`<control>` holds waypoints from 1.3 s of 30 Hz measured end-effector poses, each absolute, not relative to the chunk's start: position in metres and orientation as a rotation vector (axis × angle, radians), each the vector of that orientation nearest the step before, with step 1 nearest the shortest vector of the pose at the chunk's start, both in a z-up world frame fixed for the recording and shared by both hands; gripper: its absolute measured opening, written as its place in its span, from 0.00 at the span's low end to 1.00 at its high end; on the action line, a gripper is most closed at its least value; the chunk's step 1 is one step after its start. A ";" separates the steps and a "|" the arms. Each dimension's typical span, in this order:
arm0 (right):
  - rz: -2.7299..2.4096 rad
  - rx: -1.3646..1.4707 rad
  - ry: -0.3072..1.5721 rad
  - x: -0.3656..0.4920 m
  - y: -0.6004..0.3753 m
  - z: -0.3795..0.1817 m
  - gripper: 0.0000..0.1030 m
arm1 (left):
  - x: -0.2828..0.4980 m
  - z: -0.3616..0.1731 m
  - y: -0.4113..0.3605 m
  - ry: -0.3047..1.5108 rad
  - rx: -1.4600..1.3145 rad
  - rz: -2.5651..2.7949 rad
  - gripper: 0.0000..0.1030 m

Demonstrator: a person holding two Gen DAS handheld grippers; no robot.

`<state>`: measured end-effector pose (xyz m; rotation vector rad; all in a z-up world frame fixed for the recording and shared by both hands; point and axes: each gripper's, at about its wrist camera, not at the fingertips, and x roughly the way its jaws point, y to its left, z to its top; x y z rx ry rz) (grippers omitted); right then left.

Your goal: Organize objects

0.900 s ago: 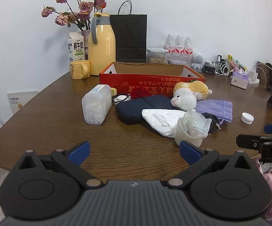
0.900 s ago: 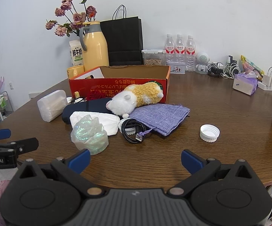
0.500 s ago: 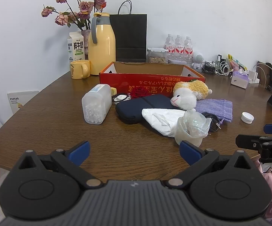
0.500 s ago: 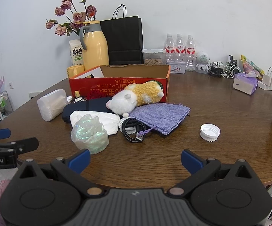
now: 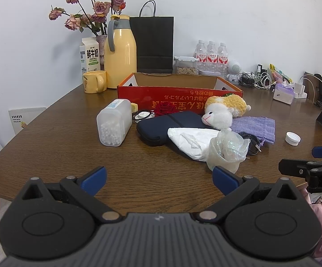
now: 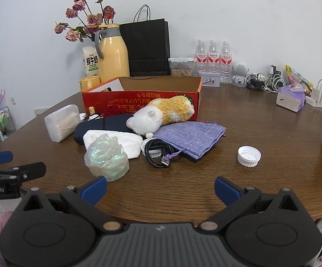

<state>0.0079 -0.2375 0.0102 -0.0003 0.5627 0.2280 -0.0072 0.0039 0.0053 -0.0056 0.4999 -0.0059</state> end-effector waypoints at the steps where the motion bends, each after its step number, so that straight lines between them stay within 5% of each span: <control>1: 0.228 0.000 0.563 0.008 -0.238 0.010 1.00 | -0.007 0.005 0.004 0.500 -0.005 -0.007 1.00; 39: 0.210 -0.037 0.555 0.019 -0.247 0.008 1.00 | 0.000 0.004 0.005 0.495 -0.007 -0.001 1.00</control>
